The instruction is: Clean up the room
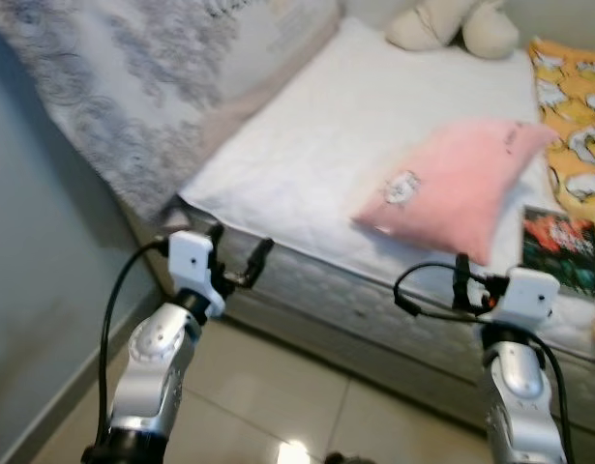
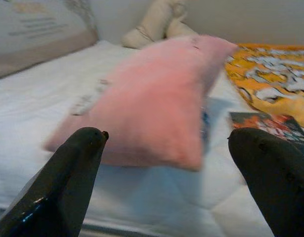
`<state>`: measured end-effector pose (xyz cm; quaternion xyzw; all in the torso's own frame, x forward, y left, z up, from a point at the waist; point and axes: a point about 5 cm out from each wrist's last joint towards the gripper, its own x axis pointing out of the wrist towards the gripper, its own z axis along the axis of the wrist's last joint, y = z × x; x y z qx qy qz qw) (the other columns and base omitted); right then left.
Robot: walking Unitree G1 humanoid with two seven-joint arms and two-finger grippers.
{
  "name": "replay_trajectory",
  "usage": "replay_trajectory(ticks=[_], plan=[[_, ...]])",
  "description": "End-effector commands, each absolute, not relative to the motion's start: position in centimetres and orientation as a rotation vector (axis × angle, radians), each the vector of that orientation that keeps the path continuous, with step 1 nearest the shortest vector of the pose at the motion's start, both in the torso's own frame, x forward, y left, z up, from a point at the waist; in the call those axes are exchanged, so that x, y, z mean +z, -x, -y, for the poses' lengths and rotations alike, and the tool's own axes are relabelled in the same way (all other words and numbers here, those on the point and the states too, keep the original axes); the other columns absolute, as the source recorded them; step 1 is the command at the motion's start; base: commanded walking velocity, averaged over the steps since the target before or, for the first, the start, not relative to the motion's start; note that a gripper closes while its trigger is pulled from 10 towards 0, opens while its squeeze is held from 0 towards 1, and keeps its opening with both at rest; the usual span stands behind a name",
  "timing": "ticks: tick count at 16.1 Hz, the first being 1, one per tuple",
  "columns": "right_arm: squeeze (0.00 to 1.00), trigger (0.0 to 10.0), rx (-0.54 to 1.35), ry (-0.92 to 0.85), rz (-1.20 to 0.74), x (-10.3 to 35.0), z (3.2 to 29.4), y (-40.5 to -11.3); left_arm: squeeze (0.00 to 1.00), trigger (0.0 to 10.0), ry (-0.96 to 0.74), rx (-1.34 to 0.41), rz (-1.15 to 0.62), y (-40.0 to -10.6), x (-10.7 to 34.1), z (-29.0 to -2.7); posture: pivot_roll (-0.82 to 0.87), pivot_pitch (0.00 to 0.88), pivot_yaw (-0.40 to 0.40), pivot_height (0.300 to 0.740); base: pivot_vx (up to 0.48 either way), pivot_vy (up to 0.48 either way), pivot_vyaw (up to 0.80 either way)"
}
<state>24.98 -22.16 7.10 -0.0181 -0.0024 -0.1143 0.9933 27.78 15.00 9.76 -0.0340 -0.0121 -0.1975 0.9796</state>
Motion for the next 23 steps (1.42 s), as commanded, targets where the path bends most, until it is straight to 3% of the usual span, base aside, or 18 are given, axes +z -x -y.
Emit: replay_trajectory(ticks=[1, 6, 10, 23], plan=[[0.0, 10.0, -0.184, 0.027, -0.012, 6.8, 21.1, -24.9, 0.0, 10.0, 0.046, -0.4, 0.014, -27.9, 9.7, -15.3, -0.05, 0.0, 0.02, 0.74, 0.0, 0.48, -0.73], [0.0, 10.0, -0.184, 0.013, -0.043, 6.4, 21.2, -24.8, 0.0, 10.0, 0.031, -0.414, -0.01, -28.0, 9.3, -15.0, -0.06, 0.0, 0.022, 0.74, 0.0, 0.454, -0.7], [0.0, 10.0, -0.147, 0.032, -0.05, 6.2, 20.7, -24.7, 0.0, 10.0, 0.028, -0.412, -0.016, -28.1, 9.1, -14.9, -0.06, 0.0, 0.022, 0.74, 0.0, 0.0, -0.14], [0.0, 10.0, -0.081, 0.052, -0.02, 7.0, 20.1, -25.9, 0.0, 10.0, 0.122, -0.389, 0.01, -27.8, 9.3, -13.4, -0.06, 0.0, 0.02, 0.74, 0.48, 0.0, 0.0]])
